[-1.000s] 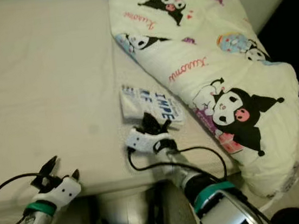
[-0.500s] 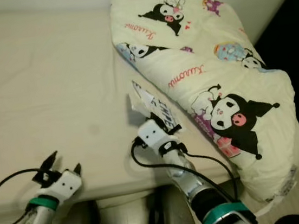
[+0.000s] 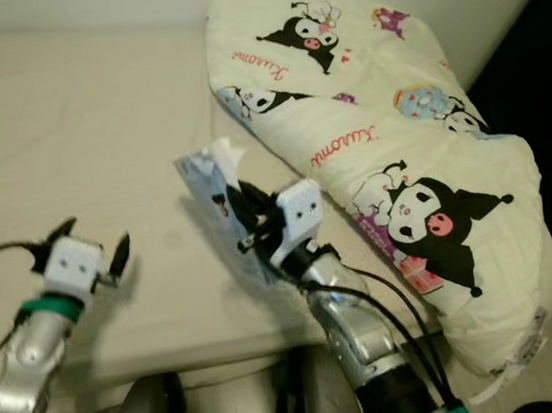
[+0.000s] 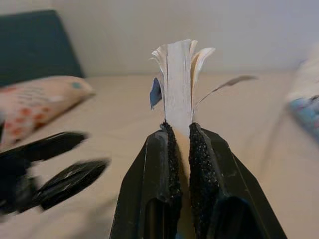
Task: Clean up the room
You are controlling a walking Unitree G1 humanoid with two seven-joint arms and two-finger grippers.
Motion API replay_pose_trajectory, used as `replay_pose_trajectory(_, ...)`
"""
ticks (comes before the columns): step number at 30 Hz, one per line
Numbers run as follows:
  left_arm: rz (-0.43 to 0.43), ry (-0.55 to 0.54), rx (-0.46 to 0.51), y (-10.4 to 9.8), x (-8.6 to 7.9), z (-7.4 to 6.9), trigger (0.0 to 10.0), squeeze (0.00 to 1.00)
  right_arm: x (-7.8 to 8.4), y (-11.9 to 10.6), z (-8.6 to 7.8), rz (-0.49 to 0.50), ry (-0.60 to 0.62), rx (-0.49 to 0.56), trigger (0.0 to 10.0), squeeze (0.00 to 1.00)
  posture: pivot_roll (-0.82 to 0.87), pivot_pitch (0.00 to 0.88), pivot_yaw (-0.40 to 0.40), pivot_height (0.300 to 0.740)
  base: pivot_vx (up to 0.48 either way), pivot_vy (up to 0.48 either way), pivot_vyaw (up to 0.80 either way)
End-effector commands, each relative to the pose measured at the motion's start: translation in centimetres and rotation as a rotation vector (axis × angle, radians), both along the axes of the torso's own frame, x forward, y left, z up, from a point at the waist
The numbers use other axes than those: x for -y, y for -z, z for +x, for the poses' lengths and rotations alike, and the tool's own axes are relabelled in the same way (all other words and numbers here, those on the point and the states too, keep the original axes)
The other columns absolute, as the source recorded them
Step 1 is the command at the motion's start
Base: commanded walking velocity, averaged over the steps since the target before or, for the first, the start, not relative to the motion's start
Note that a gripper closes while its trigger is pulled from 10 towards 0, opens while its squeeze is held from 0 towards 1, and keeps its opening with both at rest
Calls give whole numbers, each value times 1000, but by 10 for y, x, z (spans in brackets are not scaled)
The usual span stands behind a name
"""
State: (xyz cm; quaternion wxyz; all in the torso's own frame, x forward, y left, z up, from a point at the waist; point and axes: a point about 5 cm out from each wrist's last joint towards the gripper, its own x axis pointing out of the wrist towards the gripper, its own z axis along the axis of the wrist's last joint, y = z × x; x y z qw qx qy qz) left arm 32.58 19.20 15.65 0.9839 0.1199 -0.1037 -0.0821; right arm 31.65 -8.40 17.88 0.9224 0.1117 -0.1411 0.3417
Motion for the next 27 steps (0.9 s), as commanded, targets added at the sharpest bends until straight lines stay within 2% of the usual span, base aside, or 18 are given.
replay_pose_trajectory(1, -167, 122, -97, 6, 7, -6, 10000, 0, 2, 5, -2, 49, -41, -47, 10000, 0, 54, 116, -36, 616, 0, 0, 0)
replay_pose_trajectory(2, -167, 122, -97, 6, 7, -6, 10000, 0, 2, 5, -2, 49, -41, -47, 10000, 0, 54, 116, -36, 616, 0, 0, 0)
replay_pose_trajectory(4, -343, 262, -130, 0, 11, -17, 10000, 0, 0, 11, -4, 119, -79, -115, 10000, 0, 56, 121, -37, 616, 0, 0, 0)
replay_pose_trajectory(5, -343, 262, -130, 0, 11, -17, 10000, 0, 0, 11, -4, 119, -79, -115, 10000, 0, 56, 121, -37, 616, 0, 0, 0)
replay_pose_trajectory(6, -417, 345, -139, -4, 12, -26, 10000, 0, -2, 12, -6, 164, -99, -148, 10000, 0, 60, 124, -39, 616, 0, 0, 0)
replay_pose_trajectory(7, -417, 345, -139, -4, 12, -26, 10000, 0, -2, 12, -6, 164, -99, -148, 10000, 0, 60, 124, -39, 616, 0, 0, 0)
replay_pose_trajectory(9, -499, 464, -152, -10, 12, -41, 10000, 0, -4, 9, -7, 242, -142, -189, 10000, 0, 63, 126, -40, 616, 0, 0, 0)
replay_pose_trajectory(13, -521, 506, -174, -8, 5, -55, 10000, 0, -2, -2, -8, 340, -214, -211, 10000, 0, 68, 128, -46, 616, 0, 0, 0)
replay_pose_trajectory(16, -614, 581, -175, -17, 2, -68, 10000, 0, 6, -7, -5, 424, -242, -238, 10000, 0, 68, 128, -49, 616, 0, 0, 0)
replay_pose_trajectory(20, -634, 592, -175, -19, 3, -73, 10000, 0, 8, -8, -3, 451, -240, -245, 10000, 0, 68, 128, -49, 616, 0, 0, 0)
replay_pose_trajectory(22, -647, 588, -208, -14, 3, -79, 10000, 0, 9, -6, -1, 417, -232, -246, 10000, 0, 73, 126, -51, 616, 0, 0, 0)
replay_pose_trajectory(24, -662, 531, -249, -4, 1, -79, 10000, 0, 4, 2, -1, 310, -223, -244, 10000, 0, 73, 126, -51, 616, 0, 0, 0)
replay_pose_trajectory(25, -646, 461, -289, 8, 0, -75, 10000, 0, -5, 17, -2, 84, -189, -222, 10000, 0, 83, 127, -57, 616, 0, 0, 0)
replay_pose_trajectory(26, -646, 461, -289, 8, 0, -75, 10000, 0, -5, 17, -2, 84, -189, -222, 10000, 0, 83, 127, -57, 616, 0, 0, 0)
replay_pose_trajectory(27, -635, 390, -326, 19, -2, -70, 10000, 0, -10, 28, -4, -57, -163, -211, 10000, 0, 82, 127, -58, 616, 0, 0, 0)
